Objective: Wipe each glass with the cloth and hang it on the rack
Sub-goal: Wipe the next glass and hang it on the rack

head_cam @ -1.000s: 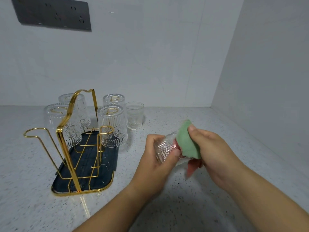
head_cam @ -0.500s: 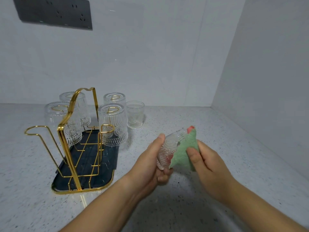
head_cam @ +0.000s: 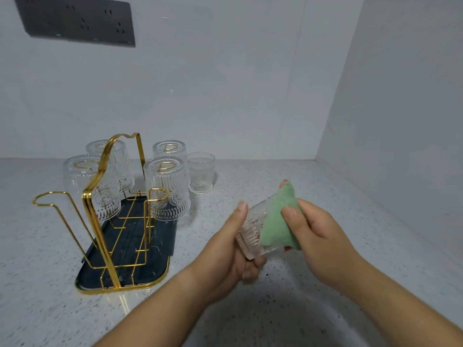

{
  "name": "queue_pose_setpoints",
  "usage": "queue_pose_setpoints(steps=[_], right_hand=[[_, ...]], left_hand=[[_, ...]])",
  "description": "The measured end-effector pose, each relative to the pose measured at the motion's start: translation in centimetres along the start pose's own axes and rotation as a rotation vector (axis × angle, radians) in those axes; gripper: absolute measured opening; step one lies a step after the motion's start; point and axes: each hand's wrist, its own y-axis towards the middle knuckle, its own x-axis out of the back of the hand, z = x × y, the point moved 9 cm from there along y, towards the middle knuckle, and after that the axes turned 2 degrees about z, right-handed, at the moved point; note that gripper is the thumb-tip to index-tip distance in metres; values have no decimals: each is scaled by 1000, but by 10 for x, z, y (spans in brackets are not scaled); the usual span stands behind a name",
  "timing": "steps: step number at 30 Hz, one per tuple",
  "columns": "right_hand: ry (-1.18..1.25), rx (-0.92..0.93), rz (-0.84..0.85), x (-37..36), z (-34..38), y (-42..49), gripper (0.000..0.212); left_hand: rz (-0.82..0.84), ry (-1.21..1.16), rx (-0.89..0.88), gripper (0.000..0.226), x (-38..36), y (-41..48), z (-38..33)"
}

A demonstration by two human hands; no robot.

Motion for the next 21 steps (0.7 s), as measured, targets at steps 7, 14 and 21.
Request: queue_pose_setpoints(steps=[7, 14, 21], right_hand=[[155, -137, -18, 0, -9, -1, 39], [191, -260, -44, 8, -14, 2, 42], [155, 42, -79, 9, 17, -13, 37]], left_hand=[[-172, 500, -413, 31, 10, -9, -30], [-84, 671, -467, 62, 0, -10, -30], [73, 92, -108, 102, -12, -6, -13]])
